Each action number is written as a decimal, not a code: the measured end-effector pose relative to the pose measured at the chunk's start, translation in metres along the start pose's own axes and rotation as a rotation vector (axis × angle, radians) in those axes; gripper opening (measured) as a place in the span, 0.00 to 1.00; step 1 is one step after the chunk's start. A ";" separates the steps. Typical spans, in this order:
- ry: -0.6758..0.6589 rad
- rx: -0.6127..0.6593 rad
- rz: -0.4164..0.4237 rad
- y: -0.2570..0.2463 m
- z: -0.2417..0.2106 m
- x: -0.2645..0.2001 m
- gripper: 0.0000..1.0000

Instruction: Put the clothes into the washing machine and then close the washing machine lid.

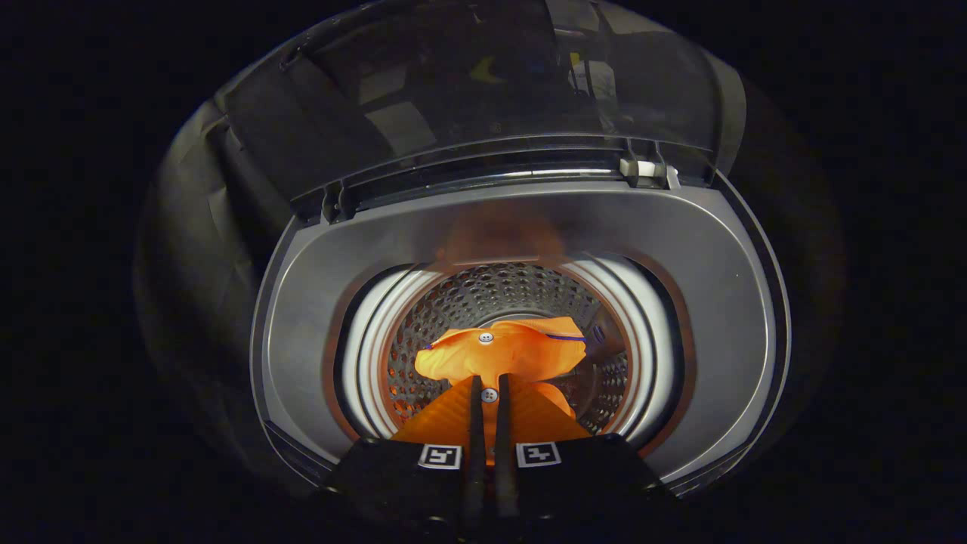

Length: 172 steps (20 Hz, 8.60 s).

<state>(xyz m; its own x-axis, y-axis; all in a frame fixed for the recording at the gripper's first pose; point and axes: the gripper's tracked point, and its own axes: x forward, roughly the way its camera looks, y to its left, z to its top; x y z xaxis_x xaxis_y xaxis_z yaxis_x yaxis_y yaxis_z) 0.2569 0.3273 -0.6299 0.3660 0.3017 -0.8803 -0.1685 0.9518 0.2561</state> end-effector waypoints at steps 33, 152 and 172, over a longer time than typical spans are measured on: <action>-0.284 -0.090 0.056 0.026 0.113 -0.164 0.99; -1.011 -0.184 -0.041 -0.135 0.140 -0.687 0.98; -1.106 -0.160 -0.112 -0.192 0.115 -0.762 0.98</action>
<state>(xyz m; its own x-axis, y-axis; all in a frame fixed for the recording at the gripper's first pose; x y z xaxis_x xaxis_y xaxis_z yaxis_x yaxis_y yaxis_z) 0.1159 -0.0790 0.0378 0.9842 0.1732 -0.0362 -0.1702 0.9827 0.0732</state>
